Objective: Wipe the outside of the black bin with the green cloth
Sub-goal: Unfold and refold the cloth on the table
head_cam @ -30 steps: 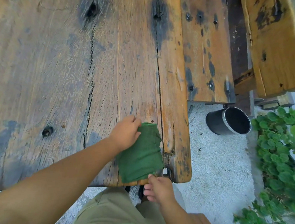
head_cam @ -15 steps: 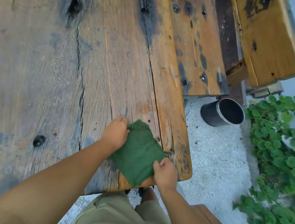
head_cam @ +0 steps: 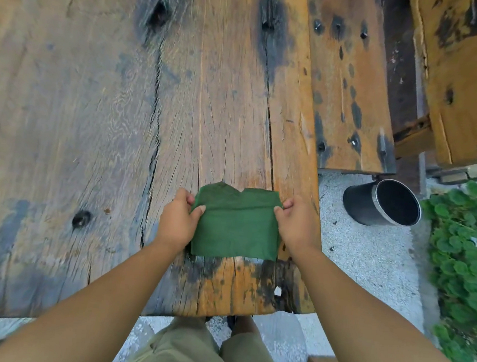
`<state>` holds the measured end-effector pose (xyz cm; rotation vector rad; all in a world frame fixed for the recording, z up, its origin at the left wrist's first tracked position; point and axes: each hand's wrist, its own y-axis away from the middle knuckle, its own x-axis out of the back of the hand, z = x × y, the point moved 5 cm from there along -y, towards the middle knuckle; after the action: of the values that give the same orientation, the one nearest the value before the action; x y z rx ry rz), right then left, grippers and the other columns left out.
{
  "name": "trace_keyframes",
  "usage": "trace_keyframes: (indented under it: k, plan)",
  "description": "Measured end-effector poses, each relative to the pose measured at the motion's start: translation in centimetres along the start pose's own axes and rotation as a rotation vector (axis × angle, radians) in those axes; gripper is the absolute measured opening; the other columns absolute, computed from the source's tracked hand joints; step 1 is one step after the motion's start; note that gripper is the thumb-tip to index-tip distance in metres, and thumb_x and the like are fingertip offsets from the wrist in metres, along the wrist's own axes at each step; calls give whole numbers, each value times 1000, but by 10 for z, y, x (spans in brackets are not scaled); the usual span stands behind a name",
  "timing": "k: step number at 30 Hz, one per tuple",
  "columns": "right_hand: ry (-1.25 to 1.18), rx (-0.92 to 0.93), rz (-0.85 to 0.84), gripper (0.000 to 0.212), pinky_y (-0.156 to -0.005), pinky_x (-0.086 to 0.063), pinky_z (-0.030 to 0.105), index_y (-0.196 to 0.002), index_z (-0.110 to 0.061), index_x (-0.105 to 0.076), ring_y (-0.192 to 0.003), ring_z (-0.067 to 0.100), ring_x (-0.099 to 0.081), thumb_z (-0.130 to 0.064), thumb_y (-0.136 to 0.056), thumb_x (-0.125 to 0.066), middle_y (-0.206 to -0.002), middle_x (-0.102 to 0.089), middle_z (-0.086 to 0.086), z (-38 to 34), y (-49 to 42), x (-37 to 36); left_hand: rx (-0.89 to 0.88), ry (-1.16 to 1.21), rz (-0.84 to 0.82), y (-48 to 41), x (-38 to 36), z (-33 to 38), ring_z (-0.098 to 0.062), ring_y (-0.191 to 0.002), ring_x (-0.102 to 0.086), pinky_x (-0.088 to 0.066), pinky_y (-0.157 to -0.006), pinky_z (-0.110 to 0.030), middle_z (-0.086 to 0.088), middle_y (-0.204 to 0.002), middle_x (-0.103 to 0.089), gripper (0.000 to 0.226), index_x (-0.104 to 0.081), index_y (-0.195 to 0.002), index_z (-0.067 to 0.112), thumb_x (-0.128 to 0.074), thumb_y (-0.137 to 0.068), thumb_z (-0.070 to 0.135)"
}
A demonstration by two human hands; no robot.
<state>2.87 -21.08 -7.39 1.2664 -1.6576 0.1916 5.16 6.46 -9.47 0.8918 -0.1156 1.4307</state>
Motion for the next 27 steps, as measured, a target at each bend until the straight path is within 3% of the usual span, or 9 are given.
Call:
trace_keyframes:
  k: [4,7,9,12,14,16,20,24,27]
  plan:
    - [150,250,67,11,-74,-48,33,-103,-21,-55,-85,14,-55,-23,-95,-63,-99,-58,-5,-12,9,4,-140,-154,58,6,9,11,-17,-76,-54,-45,-65,-33,1,-89,-53,18,-49,-102,17,-64,-92,19]
    - [254,552,-56,25,-87,-48,29,-118,-17,-57,-104,12,-52,-21,-94,-64,-118,-53,-3,-25,27,-19,-539,-428,-78,18,-11,30,-21,-98,-56,-49,-85,-35,-4,-109,-56,20,-58,-111,10,-62,-91,11]
    - [383,687,-152,49,-102,-46,36,-133,-16,-52,-127,20,-45,-25,-90,-71,-136,-47,2,-26,36,-39,-708,-620,-201,23,-29,34,-28,-120,-51,-45,-102,-38,-10,-130,-52,40,-57,-126,6,-66,-89,17]
    - [485,715,-314,86,-121,-22,40,-156,-20,-28,-154,24,-12,-37,-86,-75,-164,-16,2,-13,28,-53,-692,-782,-278,12,-34,25,-27,-145,-27,-26,-119,-39,-10,-157,-28,71,-34,-150,11,-61,-92,42]
    - [480,735,-383,97,-120,-8,38,-159,-27,-17,-155,17,3,-45,-84,-75,-168,0,-7,-2,18,-53,-709,-888,-311,7,-30,10,-24,-152,-11,-18,-122,-41,-5,-165,-8,81,-16,-157,18,-47,-94,57]
    - [501,762,-436,105,-119,-5,35,-160,-32,-7,-154,11,13,-49,-82,-76,-167,13,-13,4,12,-51,-718,-976,-344,6,-25,-5,-21,-153,5,-10,-123,-45,0,-166,12,86,5,-158,23,-31,-93,68]
    - [584,799,-444,112,-123,-2,36,-161,-29,2,-154,14,16,-52,-83,-75,-167,20,-10,2,8,-49,-675,-1045,-346,6,-23,-10,-21,-152,15,-7,-121,-55,1,-162,27,93,21,-154,25,-24,-89,75]
    - [645,788,-369,109,-126,-1,42,-161,-24,4,-154,21,16,-57,-86,-68,-168,19,1,10,15,-41,-660,-1084,-411,13,-22,-13,-26,-149,25,0,-120,-59,-3,-159,35,112,25,-152,22,-34,-80,83]
    - [629,753,-403,106,-126,1,43,-160,-30,7,-154,16,19,-61,-87,-63,-167,24,-5,24,14,-35,-605,-1085,-423,14,-19,-19,-25,-147,28,-3,-119,-61,-2,-157,38,115,29,-150,23,-41,-79,81]
